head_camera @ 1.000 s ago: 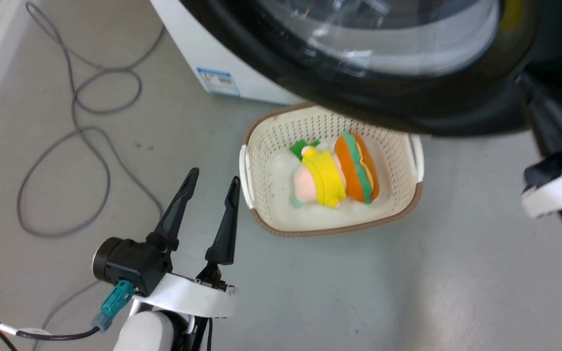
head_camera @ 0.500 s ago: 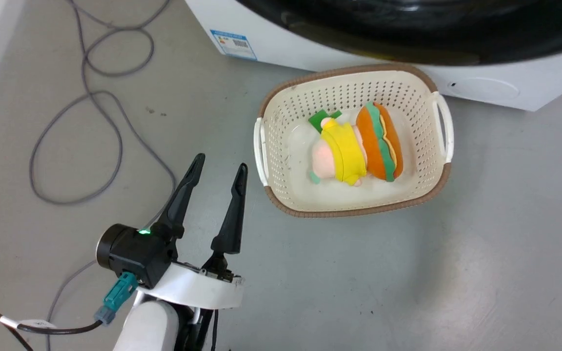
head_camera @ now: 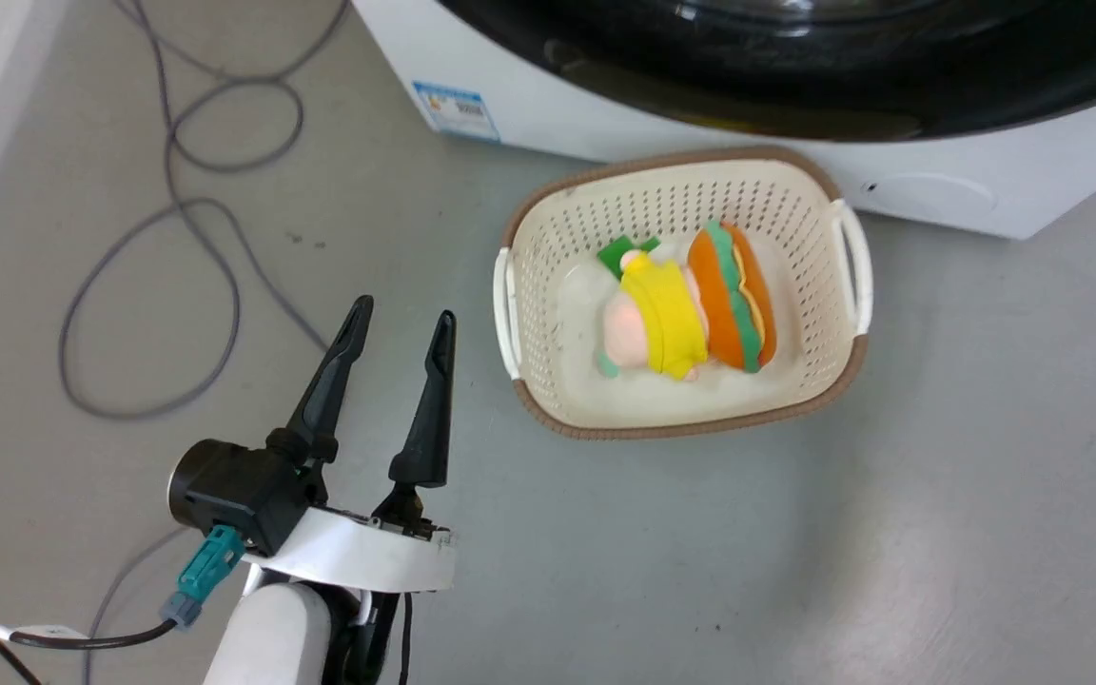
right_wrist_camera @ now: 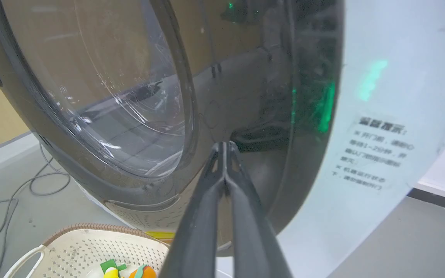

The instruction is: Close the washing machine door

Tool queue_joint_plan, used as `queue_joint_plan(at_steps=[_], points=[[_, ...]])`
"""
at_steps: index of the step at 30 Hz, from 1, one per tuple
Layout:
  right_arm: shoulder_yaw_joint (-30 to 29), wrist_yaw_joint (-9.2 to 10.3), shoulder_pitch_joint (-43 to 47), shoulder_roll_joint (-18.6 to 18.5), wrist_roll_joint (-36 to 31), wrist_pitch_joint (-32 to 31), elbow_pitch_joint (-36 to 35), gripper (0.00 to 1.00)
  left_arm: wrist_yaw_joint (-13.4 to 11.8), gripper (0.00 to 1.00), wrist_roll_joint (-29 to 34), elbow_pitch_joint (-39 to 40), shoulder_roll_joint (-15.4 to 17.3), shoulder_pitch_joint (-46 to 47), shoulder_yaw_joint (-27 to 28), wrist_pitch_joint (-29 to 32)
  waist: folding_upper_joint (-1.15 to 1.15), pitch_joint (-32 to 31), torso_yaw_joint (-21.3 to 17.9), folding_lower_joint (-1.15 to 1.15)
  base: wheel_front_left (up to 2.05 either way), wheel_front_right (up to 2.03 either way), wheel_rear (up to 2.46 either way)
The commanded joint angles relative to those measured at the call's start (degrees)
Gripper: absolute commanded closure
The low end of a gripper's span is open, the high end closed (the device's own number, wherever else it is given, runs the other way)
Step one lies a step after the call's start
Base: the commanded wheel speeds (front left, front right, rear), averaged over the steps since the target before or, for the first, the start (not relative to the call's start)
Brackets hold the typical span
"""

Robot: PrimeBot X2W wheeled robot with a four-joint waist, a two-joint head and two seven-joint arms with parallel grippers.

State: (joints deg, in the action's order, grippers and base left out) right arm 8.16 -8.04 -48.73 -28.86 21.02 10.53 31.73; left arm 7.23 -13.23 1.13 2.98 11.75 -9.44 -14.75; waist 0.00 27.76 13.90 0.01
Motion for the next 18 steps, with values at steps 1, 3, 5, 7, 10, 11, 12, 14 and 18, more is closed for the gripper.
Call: queue_joint_plan(at_steps=[1, 3, 5, 7, 10, 11, 12, 14, 18], points=[[-0.7, 0.55, -0.5, -0.1, -0.5, 0.7, 0.4, 1.00, 0.1, 0.00, 0.1, -0.2, -0.1, 0.0, 0.3, -0.2, 0.00, -1.5, -0.8, -0.01, 0.00, 0.00, 0.00], [-0.6, 0.55, 1.0, 1.0, -0.3, 1.7, 0.8, 1.00, 0.0, 0.00, 0.5, -0.7, -0.1, -0.4, 0.7, -0.2, 0.00, -3.3, -1.6, -0.01, 0.00, 0.00, 0.00], [-0.1, 0.55, 3.1, 2.2, 0.3, 2.5, 0.9, 1.00, -0.8, 0.00, 1.2, -1.3, -0.1, -0.9, 1.3, -0.2, 0.00, -5.4, -2.5, -0.01, 0.00, 0.00, 0.00], [1.2, 0.55, 8.8, 3.6, 0.5, 3.9, -0.5, 1.00, -2.4, 0.00, 1.6, -3.0, -0.1, -2.1, 1.9, -0.2, 0.00, -10.1, -4.2, -0.01, 0.00, 0.00, 0.00], [0.1, 0.55, 13.6, 5.0, 0.2, 4.3, -3.1, 1.00, -3.1, 0.00, 1.5, -4.0, -0.1, -3.2, 2.5, -0.2, 0.00, -13.4, -5.6, -0.01, 0.00, 0.00, 0.00], [-0.6, 0.55, 15.4, 5.6, -0.1, 4.4, -4.3, 1.00, -3.3, 0.00, 1.4, -4.4, -0.1, -3.6, 2.7, -0.2, 0.00, -14.5, -6.0, -0.01, 0.00, 0.00, 0.00], [-1.5, 0.55, 17.2, 6.1, -1.0, 4.4, -6.0, 1.00, -3.5, 0.00, 1.5, -4.8, -0.1, -4.1, 2.9, -0.2, 0.00, -15.5, -6.5, -0.01, 0.00, 0.00, 0.00], [-2.9, 0.55, 21.2, 7.7, -3.5, 4.4, -9.7, 1.00, -3.8, 0.00, 1.6, -5.4, -0.1, -5.0, 3.3, -0.2, 0.00, -17.1, -7.4, -0.01, 0.00, 0.00, 0.00], [-6.4, 0.55, 29.4, 12.7, -7.1, 4.5, -16.3, 1.00, -4.3, 0.00, 1.6, -6.4, -0.1, -6.6, 3.7, -0.2, 0.00, -19.9, -9.1, -0.01, 0.00, 0.00, 0.00]])
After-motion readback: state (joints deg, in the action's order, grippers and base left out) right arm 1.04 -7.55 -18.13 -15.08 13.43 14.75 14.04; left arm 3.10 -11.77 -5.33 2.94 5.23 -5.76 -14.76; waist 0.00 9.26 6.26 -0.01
